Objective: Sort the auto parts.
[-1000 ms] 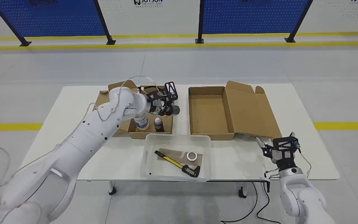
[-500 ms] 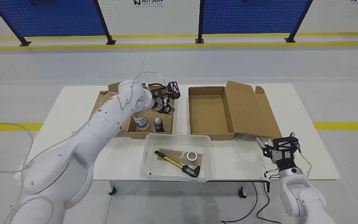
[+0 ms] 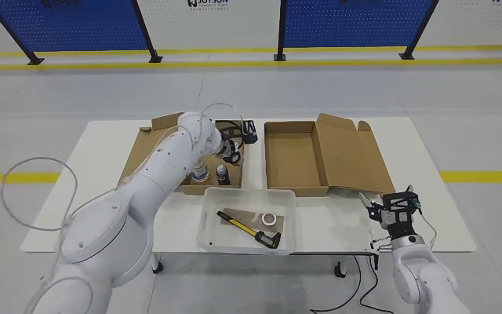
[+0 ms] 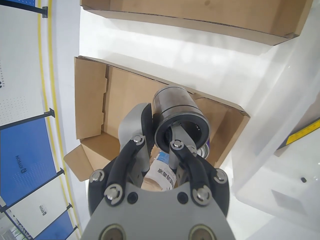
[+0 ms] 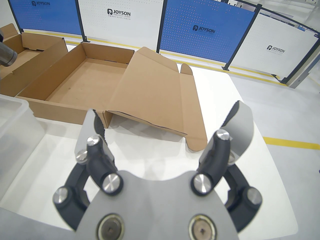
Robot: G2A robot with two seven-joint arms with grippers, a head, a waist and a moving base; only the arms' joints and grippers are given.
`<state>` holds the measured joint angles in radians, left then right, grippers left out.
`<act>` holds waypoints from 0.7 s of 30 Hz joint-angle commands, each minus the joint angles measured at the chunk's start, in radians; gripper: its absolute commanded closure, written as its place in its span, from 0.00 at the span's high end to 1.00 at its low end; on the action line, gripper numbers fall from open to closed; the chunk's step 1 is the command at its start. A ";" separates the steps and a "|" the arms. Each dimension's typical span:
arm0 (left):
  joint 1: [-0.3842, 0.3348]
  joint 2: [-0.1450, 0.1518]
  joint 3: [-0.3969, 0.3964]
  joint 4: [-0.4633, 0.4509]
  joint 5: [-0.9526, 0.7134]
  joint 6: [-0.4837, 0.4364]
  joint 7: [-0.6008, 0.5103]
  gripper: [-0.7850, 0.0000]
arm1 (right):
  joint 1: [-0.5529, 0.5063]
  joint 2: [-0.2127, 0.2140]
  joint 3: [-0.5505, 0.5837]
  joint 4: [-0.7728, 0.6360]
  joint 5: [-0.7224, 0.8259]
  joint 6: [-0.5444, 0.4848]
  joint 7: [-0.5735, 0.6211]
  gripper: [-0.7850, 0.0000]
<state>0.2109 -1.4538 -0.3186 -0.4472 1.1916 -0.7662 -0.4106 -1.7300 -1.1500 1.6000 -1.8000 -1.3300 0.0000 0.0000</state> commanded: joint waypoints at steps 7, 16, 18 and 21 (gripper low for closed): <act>-0.007 -0.057 0.015 0.093 0.027 -0.018 0.017 0.00 | 0.000 0.000 0.000 0.000 0.000 0.000 0.000 1.00; -0.011 -0.098 0.023 0.163 0.054 -0.031 0.034 0.00 | 0.000 0.000 0.000 0.000 0.000 0.000 0.000 1.00; -0.012 -0.106 0.025 0.179 0.063 -0.034 0.038 0.00 | 0.000 0.000 0.000 0.000 0.000 0.000 0.000 1.00; -0.014 -0.114 0.027 0.198 0.073 -0.034 0.043 0.00 | 0.000 0.000 0.000 0.000 0.000 0.000 0.000 1.00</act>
<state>0.1977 -1.5651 -0.2930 -0.2558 1.2590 -0.8000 -0.3687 -1.7300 -1.1500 1.6000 -1.8000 -1.3300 0.0000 0.0000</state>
